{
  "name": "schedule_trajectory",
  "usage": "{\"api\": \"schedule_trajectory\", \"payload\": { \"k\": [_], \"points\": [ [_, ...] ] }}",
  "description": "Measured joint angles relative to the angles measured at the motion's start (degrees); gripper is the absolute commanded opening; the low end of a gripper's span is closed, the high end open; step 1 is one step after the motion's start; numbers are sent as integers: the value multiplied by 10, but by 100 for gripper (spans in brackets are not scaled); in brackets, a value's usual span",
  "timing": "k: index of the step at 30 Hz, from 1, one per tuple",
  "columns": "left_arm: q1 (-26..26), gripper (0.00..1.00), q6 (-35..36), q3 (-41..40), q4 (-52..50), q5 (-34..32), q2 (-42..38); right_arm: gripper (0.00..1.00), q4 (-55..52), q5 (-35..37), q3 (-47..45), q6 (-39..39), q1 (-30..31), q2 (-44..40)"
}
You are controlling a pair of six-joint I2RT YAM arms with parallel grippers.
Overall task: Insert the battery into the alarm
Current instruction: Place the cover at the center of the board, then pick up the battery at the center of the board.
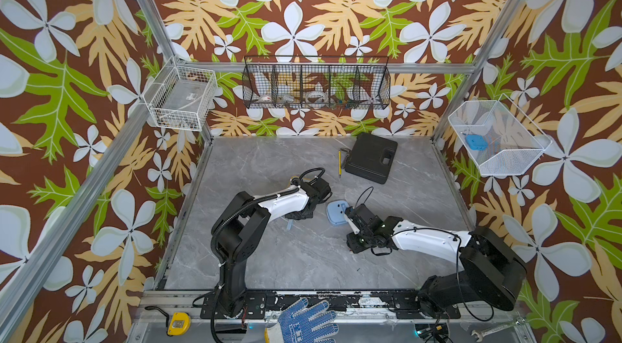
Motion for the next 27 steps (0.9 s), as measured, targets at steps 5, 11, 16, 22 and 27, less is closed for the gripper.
{"api": "schedule_trajectory", "payload": {
  "k": [5,11,16,22,27],
  "points": [
    [0,23,-4,0,5,3,-23,37,16,7,6,0,0,13],
    [0,23,-6,2,11,5,-47,36,11,17,24,1,0,31],
    [0,23,-9,2,19,5,-58,47,-10,14,28,12,0,27],
    [0,23,-9,-4,29,9,-63,41,-20,17,21,17,0,19],
    [0,22,-9,-12,35,9,-66,31,-20,21,17,20,-1,19]
  ]
}}
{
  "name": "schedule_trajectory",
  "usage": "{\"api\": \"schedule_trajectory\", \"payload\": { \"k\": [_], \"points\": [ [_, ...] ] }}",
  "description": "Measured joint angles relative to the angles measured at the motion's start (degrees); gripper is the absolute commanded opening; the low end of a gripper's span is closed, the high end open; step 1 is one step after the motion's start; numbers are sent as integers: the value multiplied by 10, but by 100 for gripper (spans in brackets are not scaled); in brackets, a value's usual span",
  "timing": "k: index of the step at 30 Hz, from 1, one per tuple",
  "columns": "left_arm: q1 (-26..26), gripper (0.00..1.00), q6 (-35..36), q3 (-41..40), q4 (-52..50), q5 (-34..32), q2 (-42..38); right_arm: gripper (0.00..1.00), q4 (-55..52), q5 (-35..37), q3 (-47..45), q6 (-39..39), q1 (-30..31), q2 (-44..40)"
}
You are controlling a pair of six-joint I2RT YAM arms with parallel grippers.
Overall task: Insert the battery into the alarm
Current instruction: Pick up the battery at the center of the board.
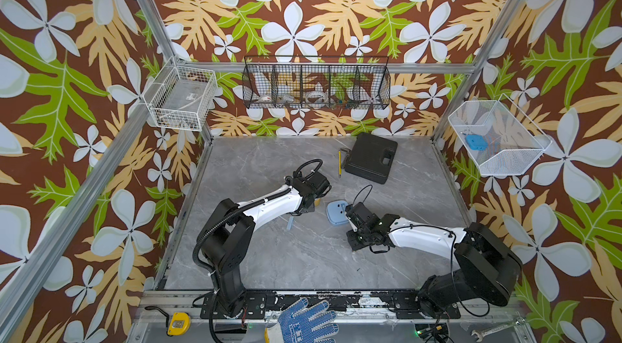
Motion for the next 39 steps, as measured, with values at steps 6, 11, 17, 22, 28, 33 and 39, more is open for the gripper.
{"api": "schedule_trajectory", "payload": {
  "k": [6,11,17,22,28,33,39],
  "points": [
    [0,22,0,-4,7,2,0,36,1,-10,-14,2,1,-16],
    [0,22,0,-5,13,3,0,33,0,-13,-25,6,7,-27],
    [0,22,0,-7,14,4,0,22,-2,-12,-27,10,10,-21],
    [0,22,1,-10,19,6,0,15,-5,-12,-23,10,10,-16],
    [0,21,9,-30,49,26,-25,13,-40,-19,-33,23,10,-61],
    [0,21,12,-38,87,54,-51,12,-54,-18,-11,22,-12,-132],
    [10,21,0,-49,160,138,-70,12,-12,-31,1,10,-110,-187]
  ]
}}
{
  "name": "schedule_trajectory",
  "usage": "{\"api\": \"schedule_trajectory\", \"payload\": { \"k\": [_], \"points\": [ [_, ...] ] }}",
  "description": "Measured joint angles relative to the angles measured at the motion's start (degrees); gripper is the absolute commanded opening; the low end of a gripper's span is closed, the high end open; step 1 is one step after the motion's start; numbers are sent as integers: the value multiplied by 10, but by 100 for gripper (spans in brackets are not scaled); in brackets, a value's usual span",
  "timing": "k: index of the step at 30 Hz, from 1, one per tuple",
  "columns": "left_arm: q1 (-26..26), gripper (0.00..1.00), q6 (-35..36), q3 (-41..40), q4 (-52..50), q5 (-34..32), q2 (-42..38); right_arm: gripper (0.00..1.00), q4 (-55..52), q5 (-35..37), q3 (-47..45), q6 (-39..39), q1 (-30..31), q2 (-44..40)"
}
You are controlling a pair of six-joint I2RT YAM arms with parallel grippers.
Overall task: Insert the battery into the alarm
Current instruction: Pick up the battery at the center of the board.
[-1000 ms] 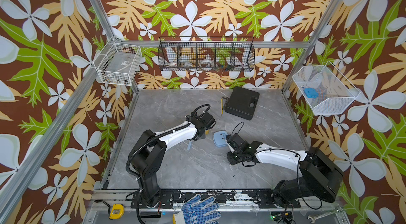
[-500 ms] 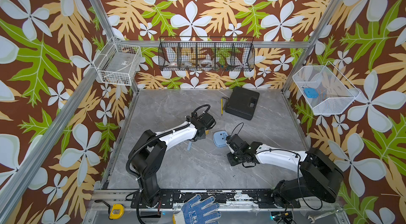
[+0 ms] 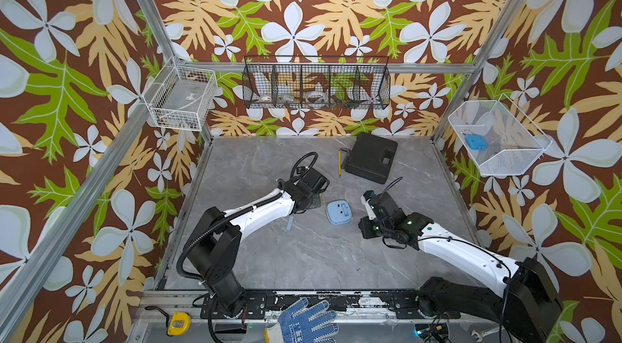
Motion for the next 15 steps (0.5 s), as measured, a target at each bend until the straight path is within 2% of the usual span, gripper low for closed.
{"api": "schedule_trajectory", "payload": {
  "k": [3,8,15],
  "points": [
    [7,21,-33,-31,66,62,-8,12,43,-3,7,-19,-23,7],
    [9,21,-94,-80,183,147,-11,13,162,-15,-3,-50,-28,45],
    [9,21,-131,-97,266,206,1,13,326,-30,-47,-77,-28,94]
  ]
}}
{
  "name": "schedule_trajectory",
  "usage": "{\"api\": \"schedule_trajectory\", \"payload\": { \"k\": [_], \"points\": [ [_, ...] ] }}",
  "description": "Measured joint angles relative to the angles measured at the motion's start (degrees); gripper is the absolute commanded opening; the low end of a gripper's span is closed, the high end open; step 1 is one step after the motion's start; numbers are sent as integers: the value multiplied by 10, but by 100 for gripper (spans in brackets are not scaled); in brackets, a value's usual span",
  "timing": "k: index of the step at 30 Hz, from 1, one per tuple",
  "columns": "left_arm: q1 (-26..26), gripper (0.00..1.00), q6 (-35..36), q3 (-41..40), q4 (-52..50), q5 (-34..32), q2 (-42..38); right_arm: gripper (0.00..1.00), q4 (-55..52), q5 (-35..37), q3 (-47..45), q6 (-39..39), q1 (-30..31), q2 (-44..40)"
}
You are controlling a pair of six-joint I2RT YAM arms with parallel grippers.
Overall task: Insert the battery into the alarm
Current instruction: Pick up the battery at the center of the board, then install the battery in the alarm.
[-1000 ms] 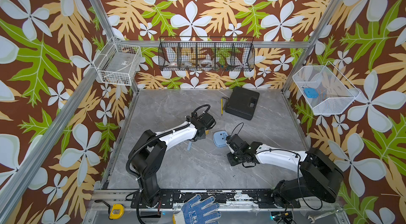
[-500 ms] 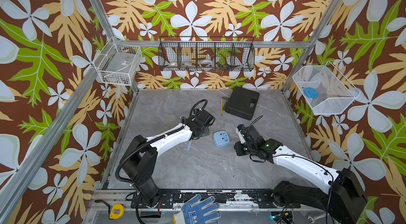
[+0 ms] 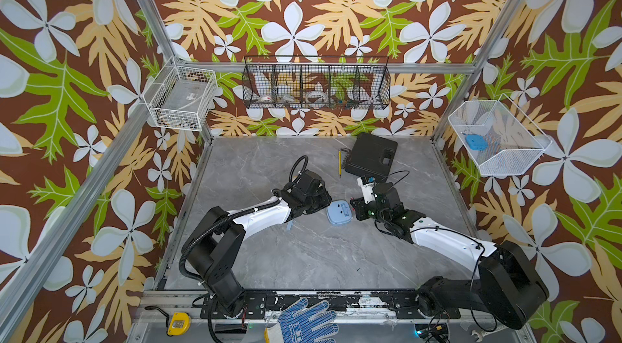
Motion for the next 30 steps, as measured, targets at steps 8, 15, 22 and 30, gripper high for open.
{"api": "schedule_trajectory", "payload": {
  "k": [8,15,22,30],
  "points": [
    [0,21,-21,-15,23,16,0,13,128,-20,-39,-15,0,44],
    [0,21,-23,-14,28,26,14,13,199,-28,-76,-19,0,60],
    [0,21,-28,-24,35,29,14,13,245,-33,-82,-14,0,89],
    [0,21,-39,-25,42,33,22,12,267,-33,-79,-13,4,120]
  ]
}}
